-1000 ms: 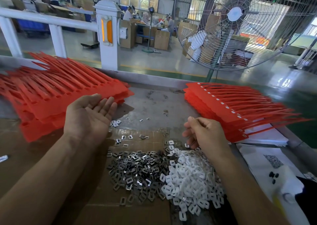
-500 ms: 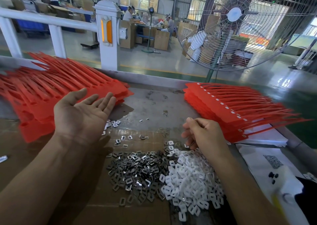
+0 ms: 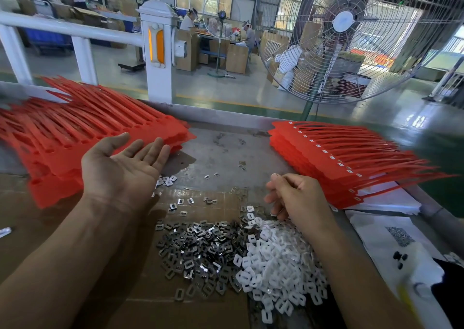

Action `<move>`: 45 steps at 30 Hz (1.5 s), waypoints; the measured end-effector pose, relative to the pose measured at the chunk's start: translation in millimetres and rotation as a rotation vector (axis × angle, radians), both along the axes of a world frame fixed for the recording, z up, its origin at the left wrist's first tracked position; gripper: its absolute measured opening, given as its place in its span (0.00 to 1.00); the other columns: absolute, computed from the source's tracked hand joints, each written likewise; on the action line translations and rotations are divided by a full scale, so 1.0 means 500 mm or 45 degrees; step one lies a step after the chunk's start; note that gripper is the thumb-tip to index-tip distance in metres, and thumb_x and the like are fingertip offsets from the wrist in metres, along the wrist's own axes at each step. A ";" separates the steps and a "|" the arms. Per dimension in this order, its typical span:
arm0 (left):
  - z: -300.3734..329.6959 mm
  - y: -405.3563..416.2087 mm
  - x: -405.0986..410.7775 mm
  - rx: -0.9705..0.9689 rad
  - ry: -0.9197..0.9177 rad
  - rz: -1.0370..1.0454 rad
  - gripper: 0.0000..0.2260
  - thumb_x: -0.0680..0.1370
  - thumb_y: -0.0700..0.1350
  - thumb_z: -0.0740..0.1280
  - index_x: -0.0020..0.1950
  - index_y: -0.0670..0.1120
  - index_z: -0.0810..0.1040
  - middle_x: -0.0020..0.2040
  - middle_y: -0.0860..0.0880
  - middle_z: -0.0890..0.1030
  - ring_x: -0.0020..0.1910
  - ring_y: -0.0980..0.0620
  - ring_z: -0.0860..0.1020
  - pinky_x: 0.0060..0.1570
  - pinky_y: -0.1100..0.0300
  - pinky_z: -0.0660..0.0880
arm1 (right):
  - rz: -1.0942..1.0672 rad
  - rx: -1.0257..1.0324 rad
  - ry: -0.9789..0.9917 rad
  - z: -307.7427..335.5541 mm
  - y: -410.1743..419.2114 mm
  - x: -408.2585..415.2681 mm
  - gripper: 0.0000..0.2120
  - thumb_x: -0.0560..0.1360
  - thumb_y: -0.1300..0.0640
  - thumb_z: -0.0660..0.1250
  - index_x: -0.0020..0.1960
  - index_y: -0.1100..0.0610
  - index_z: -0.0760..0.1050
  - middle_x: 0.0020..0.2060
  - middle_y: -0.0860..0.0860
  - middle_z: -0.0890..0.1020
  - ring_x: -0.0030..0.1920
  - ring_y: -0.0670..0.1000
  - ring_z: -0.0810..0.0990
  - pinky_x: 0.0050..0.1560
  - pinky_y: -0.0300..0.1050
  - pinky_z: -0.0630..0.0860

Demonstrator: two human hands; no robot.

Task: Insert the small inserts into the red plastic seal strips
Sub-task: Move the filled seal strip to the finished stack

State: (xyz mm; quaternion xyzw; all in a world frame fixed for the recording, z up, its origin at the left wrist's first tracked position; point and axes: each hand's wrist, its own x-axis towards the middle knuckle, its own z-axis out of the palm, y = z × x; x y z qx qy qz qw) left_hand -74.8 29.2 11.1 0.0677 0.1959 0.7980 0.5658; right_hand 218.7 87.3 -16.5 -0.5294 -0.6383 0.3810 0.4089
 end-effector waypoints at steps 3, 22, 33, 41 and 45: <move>0.001 0.003 0.003 -0.005 0.031 0.023 0.35 0.70 0.39 0.65 0.77 0.34 0.61 0.69 0.33 0.72 0.66 0.36 0.76 0.64 0.41 0.75 | 0.004 0.011 -0.018 0.000 -0.002 -0.001 0.14 0.84 0.51 0.65 0.43 0.54 0.83 0.35 0.52 0.87 0.28 0.50 0.81 0.29 0.45 0.77; -0.001 0.014 0.005 0.079 0.015 0.103 0.23 0.79 0.40 0.62 0.74 0.42 0.66 0.62 0.41 0.82 0.63 0.44 0.81 0.67 0.43 0.72 | 0.026 -0.008 -0.077 -0.001 -0.003 -0.001 0.14 0.83 0.49 0.65 0.45 0.53 0.84 0.36 0.51 0.87 0.30 0.50 0.83 0.31 0.43 0.76; 0.001 0.008 -0.021 0.184 -0.035 -0.016 0.28 0.79 0.44 0.65 0.77 0.43 0.59 0.64 0.32 0.78 0.61 0.36 0.81 0.63 0.43 0.76 | 0.024 0.013 -0.067 0.000 -0.003 -0.001 0.13 0.83 0.50 0.65 0.45 0.54 0.83 0.35 0.51 0.87 0.30 0.50 0.83 0.30 0.44 0.77; 0.003 0.008 -0.029 0.141 0.002 -0.035 0.27 0.75 0.44 0.68 0.74 0.41 0.70 0.66 0.36 0.77 0.60 0.36 0.81 0.61 0.46 0.78 | 0.019 0.028 -0.071 -0.005 -0.001 0.000 0.13 0.82 0.50 0.65 0.44 0.52 0.83 0.36 0.51 0.87 0.30 0.51 0.83 0.32 0.47 0.77; 0.005 0.005 -0.033 0.236 -0.093 0.037 0.44 0.71 0.38 0.69 0.80 0.39 0.47 0.73 0.32 0.67 0.61 0.32 0.80 0.63 0.42 0.76 | 0.023 0.019 -0.068 -0.004 -0.001 0.000 0.13 0.82 0.49 0.65 0.43 0.52 0.83 0.36 0.51 0.87 0.31 0.51 0.83 0.33 0.48 0.78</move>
